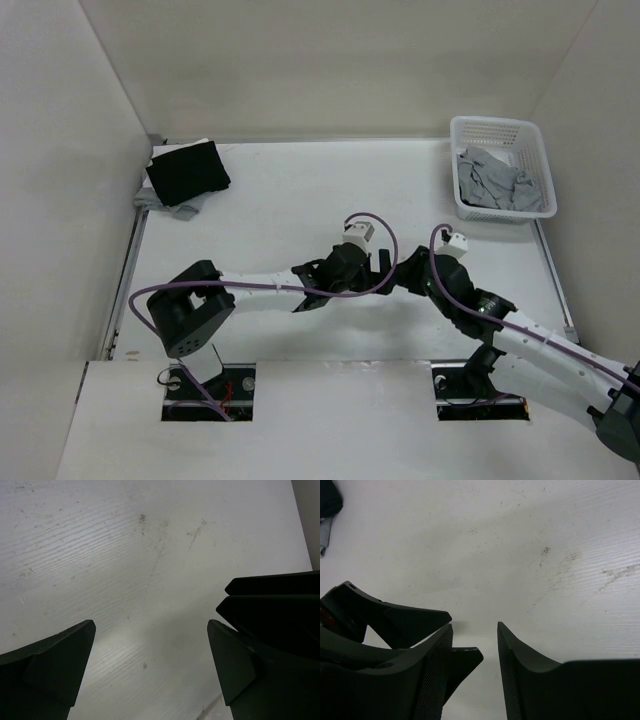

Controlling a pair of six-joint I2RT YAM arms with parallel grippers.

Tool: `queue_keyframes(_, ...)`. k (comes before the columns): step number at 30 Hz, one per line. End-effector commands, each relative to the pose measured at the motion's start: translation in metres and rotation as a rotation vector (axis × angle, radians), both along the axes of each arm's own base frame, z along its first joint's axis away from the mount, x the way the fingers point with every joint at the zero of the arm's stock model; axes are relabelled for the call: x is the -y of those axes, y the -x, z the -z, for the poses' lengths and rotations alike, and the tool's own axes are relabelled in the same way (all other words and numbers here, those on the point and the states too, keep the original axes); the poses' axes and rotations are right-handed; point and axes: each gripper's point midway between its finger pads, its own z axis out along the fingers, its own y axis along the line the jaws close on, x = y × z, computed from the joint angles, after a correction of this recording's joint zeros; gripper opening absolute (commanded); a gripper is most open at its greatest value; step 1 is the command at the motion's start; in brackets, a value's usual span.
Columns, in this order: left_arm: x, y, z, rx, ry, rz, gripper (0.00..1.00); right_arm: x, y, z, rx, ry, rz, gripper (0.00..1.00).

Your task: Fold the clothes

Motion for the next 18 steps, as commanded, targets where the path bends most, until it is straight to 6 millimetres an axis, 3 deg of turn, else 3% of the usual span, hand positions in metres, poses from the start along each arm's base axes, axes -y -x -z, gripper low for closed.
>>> queue_keyframes(1, 0.002, -0.008, -0.034, 0.073, 0.076, 0.008, 1.00, -0.003, -0.012, -0.023, 0.052, -0.004, 0.006, 0.42)
queue_keyframes(6, -0.005, -0.011, -0.046, 0.173, 0.108, 0.012, 1.00, -0.003, -0.023, -0.037, 0.079, 0.012, 0.006, 0.24)
queue_keyframes(7, -0.005, -0.010, -0.046, 0.171, 0.117, 0.016, 1.00, -0.003, -0.027, -0.041, 0.085, 0.016, 0.007, 0.08)
queue_keyframes(8, -0.004, -0.009, -0.045, 0.166, 0.127, 0.020, 1.00, 0.000, -0.032, -0.046, 0.086, 0.032, 0.014, 0.00)
queue_keyframes(10, -0.004, -0.010, -0.043, 0.153, 0.143, 0.020, 1.00, 0.009, -0.046, -0.058, 0.096, 0.066, 0.043, 0.00)
queue_keyframes(11, -0.005, -0.010, -0.042, 0.144, 0.158, 0.016, 1.00, 0.021, -0.061, -0.074, 0.118, 0.094, 0.089, 0.00)
queue_keyframes(13, -0.009, -0.012, -0.042, 0.141, 0.176, 0.008, 0.77, 0.041, -0.083, -0.098, 0.157, 0.128, 0.152, 0.04)
queue_keyframes(14, -0.015, -0.014, -0.044, 0.152, 0.183, -0.009, 0.35, 0.064, -0.099, -0.111, 0.175, 0.156, 0.220, 0.07)
queue_keyframes(15, -0.017, -0.015, -0.045, 0.155, 0.185, -0.014, 0.28, 0.071, -0.104, -0.114, 0.177, 0.164, 0.242, 0.08)
queue_keyframes(16, -0.023, -0.017, -0.046, 0.158, 0.186, -0.024, 0.11, 0.109, -0.129, -0.126, 0.184, 0.203, 0.352, 0.21)
queue_keyframes(18, -0.026, -0.017, -0.046, 0.163, 0.180, -0.019, 0.10, 0.149, -0.147, -0.125, 0.151, 0.250, 0.457, 0.28)
